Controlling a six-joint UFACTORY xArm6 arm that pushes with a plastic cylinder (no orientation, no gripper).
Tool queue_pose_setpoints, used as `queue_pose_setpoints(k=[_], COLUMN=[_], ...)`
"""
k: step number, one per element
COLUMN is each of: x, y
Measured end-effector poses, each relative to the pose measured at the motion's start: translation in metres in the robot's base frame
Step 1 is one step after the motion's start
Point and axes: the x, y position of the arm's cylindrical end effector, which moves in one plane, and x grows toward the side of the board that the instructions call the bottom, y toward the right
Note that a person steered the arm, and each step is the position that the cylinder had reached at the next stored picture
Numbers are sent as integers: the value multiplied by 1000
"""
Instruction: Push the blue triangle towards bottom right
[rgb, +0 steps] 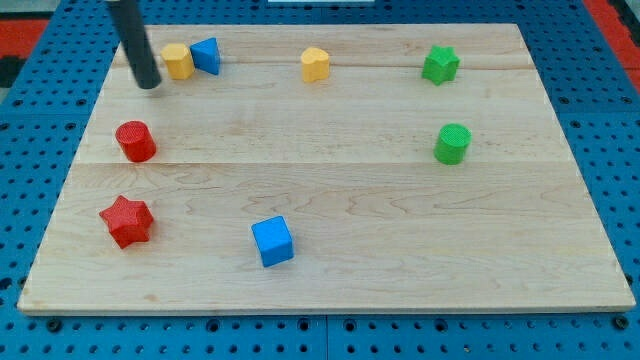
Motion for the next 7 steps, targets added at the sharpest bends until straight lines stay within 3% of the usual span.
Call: queue_pose_setpoints(k=[1, 2, 6, 7], x=[-26, -61, -67, -32], y=[-18, 2, 113, 148])
